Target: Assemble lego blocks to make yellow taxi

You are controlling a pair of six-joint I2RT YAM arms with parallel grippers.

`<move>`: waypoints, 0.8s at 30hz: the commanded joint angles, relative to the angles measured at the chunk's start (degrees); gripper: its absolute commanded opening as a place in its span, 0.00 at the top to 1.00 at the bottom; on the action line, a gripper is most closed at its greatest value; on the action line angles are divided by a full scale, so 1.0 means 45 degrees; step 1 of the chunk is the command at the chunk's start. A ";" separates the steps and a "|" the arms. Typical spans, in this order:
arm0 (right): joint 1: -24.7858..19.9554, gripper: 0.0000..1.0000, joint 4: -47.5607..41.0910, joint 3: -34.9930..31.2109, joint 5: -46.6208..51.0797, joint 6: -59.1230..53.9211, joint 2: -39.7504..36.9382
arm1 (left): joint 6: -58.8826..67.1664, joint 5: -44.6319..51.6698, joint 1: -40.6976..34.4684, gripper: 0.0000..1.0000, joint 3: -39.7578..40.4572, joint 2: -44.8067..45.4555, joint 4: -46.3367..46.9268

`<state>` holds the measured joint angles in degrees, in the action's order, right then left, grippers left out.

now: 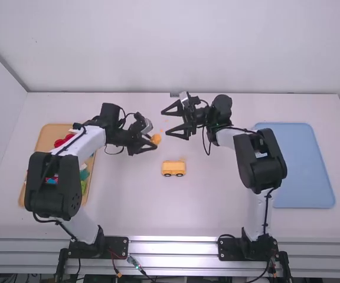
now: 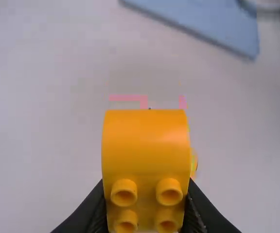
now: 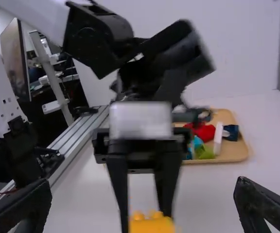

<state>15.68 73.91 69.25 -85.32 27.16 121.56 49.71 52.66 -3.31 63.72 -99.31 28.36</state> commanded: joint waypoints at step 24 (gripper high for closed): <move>-0.0539 0.01 -1.6242 -0.0607 1.5091 -0.6475 -0.2414 | 0.5061 -0.9792 -0.3016 0.93 -0.0495 -0.1549 0.2302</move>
<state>12.32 1.54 64.53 -28.84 0.97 115.50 72.07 11.25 -17.10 62.02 -105.34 38.41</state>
